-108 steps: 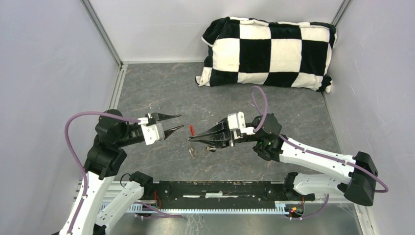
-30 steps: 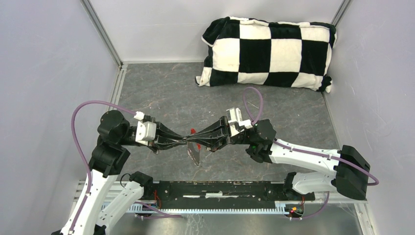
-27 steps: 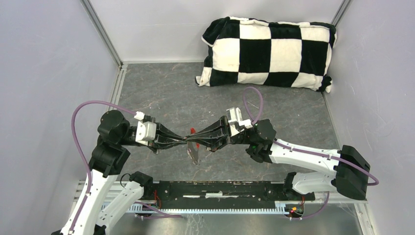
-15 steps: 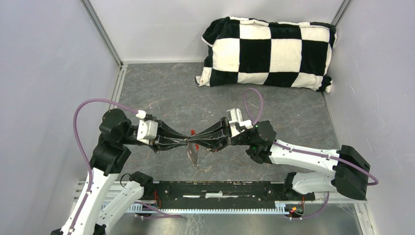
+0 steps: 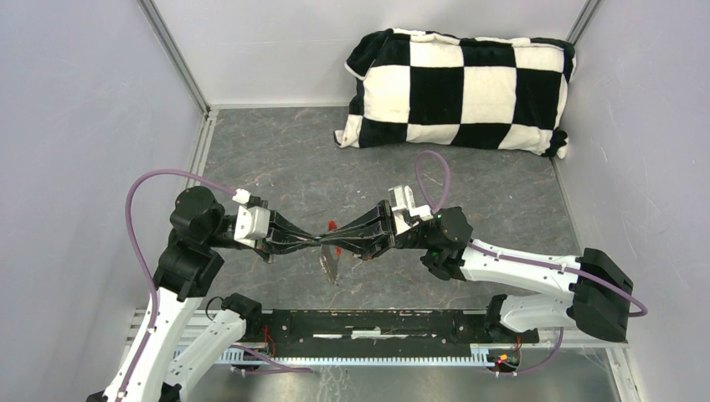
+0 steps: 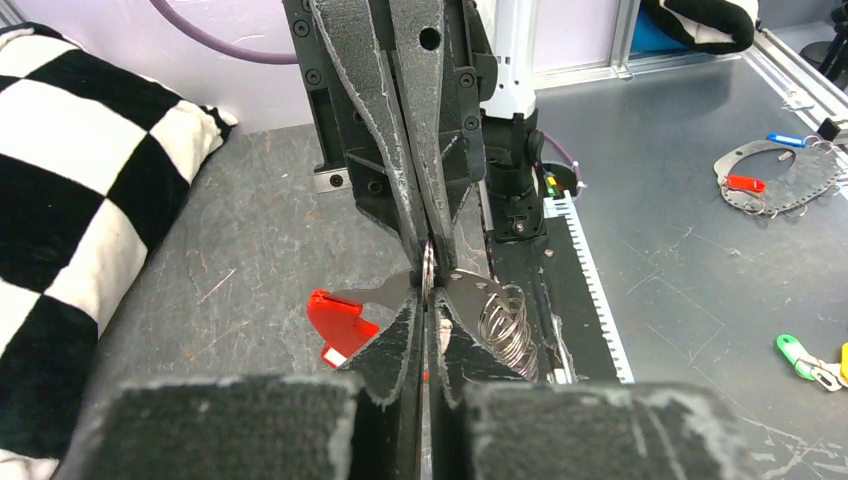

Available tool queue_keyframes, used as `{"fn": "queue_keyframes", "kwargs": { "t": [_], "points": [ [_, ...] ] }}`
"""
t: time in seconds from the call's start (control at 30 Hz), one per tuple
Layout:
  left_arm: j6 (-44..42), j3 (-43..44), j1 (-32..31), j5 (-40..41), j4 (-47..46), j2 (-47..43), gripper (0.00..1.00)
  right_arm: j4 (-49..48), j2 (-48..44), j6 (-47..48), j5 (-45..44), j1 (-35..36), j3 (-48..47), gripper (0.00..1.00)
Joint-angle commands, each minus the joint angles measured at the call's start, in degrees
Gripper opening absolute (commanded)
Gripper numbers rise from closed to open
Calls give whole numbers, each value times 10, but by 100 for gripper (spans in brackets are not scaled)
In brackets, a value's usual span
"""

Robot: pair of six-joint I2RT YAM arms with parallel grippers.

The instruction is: Put the keys on the keyring

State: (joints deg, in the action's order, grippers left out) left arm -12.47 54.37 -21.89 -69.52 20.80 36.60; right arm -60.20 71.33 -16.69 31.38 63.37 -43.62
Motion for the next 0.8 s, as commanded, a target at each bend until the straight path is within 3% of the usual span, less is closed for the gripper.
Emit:
{"fn": "queue_keyframes", "kwargs": {
  "t": [0.0,0.37,0.6,0.77],
  "points": [
    [-2,14,0,19,-10,2,2,-19,3,2,10,9,-1,1],
    [-66,20,-1,27,39,-2,2,35,-24,30,9,11,6,5],
    [-118,27,0,28,85,-3,2,117,-41,48,-6,10,-7,18],
    [-162,24,-1,51,121,-5,2,235,-68,100,-16,8,-39,35]
  ]
}}
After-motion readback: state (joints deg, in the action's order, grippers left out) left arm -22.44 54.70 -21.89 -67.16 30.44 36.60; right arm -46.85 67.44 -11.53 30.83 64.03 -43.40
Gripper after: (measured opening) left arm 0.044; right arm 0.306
